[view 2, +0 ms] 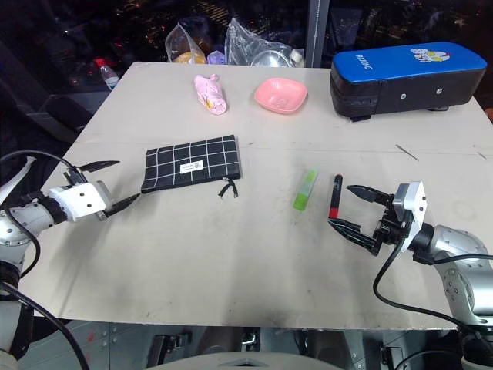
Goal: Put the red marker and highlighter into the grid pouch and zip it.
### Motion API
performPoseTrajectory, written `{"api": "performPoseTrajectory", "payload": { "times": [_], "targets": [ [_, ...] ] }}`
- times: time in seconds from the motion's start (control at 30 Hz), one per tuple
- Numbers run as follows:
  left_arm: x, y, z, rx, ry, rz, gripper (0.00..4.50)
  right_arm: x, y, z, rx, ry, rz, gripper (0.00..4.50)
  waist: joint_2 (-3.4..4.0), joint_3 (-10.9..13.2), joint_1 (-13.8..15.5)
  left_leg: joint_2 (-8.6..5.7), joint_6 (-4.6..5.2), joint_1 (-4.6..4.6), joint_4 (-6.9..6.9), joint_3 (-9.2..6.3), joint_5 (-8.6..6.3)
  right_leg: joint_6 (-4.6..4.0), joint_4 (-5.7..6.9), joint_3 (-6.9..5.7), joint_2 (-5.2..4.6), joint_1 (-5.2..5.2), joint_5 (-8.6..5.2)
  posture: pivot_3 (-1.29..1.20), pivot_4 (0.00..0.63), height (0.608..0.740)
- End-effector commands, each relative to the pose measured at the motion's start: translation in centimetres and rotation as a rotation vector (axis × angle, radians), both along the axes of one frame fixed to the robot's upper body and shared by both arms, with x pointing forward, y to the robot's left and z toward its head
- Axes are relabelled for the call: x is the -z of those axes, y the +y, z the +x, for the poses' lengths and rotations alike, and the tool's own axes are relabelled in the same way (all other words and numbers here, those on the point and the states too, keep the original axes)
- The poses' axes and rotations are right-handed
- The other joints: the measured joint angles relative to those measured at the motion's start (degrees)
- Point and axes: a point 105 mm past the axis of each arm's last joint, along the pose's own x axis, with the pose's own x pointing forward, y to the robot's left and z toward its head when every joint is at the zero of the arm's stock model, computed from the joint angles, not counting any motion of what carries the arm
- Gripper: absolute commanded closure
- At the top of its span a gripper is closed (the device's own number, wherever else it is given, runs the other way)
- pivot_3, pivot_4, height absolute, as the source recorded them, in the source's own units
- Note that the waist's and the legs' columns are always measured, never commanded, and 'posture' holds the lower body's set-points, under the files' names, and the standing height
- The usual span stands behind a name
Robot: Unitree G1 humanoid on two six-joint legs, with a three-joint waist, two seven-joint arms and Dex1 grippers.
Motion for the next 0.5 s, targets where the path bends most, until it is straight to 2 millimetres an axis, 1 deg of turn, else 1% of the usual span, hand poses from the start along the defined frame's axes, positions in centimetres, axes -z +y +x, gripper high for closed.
{"api": "performPoseTrajectory", "payload": {
  "times": [0.03, 0.17, 0.23, 0.5],
  "targets": [
    [-1.8, 1.8, 0.0, -0.076, -0.054, 0.031, 0.04, -0.7, 0.2, 0.0, -0.016, -0.042, 0.005, 0.00, 0.00, 0.0, 0.2, 0.00, 0.00, 0.00, 0.00, 0.01, 0.00, 0.00, -0.01, 0.00, 0.00, 0.00, 0.00, 0.00, 0.150, 0.688],
    [-1.3, 2.9, -0.1, -0.130, -0.026, 0.072, 0.04, -0.8, -0.1, 0.0, -0.008, -0.047, 0.003, 0.00, 0.00, 0.0, 0.5, -0.01, -0.01, -0.01, 0.00, 0.03, 0.01, 0.00, -0.01, 0.00, 0.00, -0.01, 0.00, 0.00, 0.150, 0.688],
    [-0.8, 3.2, 0.4, -0.162, -0.011, 0.109, 0.04, -0.7, -0.1, -0.1, 0.001, -0.049, 0.005, 0.00, -0.01, 0.0, 0.5, -0.02, -0.01, -0.01, 0.00, 0.04, 0.01, 0.00, 0.00, 0.01, 0.00, -0.01, 0.00, 0.00, 0.150, 0.688],
    [0.3, 0.8, 3.6, -0.132, 0.004, 0.211, 0.04, -0.9, -0.1, -0.1, 0.014, -0.056, 0.004, 0.00, -0.06, 0.0, 0.6, -0.04, -0.03, -0.04, 0.01, 0.10, 0.02, 0.01, 0.03, -0.01, 0.02, -0.02, 0.00, 0.00, 0.150, 0.688]
  ]
}}
